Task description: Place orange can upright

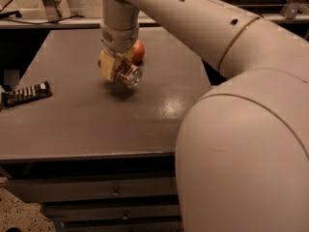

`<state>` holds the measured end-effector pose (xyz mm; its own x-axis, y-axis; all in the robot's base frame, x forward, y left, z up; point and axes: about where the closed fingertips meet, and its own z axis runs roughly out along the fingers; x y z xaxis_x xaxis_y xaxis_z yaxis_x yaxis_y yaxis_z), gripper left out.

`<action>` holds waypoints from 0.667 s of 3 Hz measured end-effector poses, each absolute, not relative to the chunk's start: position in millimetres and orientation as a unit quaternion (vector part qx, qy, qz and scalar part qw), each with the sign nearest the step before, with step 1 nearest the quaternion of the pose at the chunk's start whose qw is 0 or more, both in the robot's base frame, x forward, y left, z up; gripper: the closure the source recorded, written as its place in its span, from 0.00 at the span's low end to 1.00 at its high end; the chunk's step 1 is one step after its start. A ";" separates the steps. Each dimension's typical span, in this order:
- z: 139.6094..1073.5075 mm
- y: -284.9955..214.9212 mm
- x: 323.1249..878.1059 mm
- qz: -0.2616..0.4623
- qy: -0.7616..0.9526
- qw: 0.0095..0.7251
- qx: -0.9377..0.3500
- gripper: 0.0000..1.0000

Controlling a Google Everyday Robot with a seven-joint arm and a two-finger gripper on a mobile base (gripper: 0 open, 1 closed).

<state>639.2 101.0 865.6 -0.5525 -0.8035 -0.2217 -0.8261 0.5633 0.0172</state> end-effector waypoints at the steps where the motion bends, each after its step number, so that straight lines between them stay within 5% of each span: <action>1: 883.9 92.4 646.5 0.095 0.880 0.142 -0.444 1.00; 2: 906.7 84.7 658.1 0.130 0.875 0.201 -0.420 1.00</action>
Offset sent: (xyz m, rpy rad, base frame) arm 0.0328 -0.0309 0.0764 0.3814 -0.2086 -0.1238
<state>658.1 84.7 906.7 -0.5667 -0.6823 -0.4619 -0.7871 0.6140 0.0587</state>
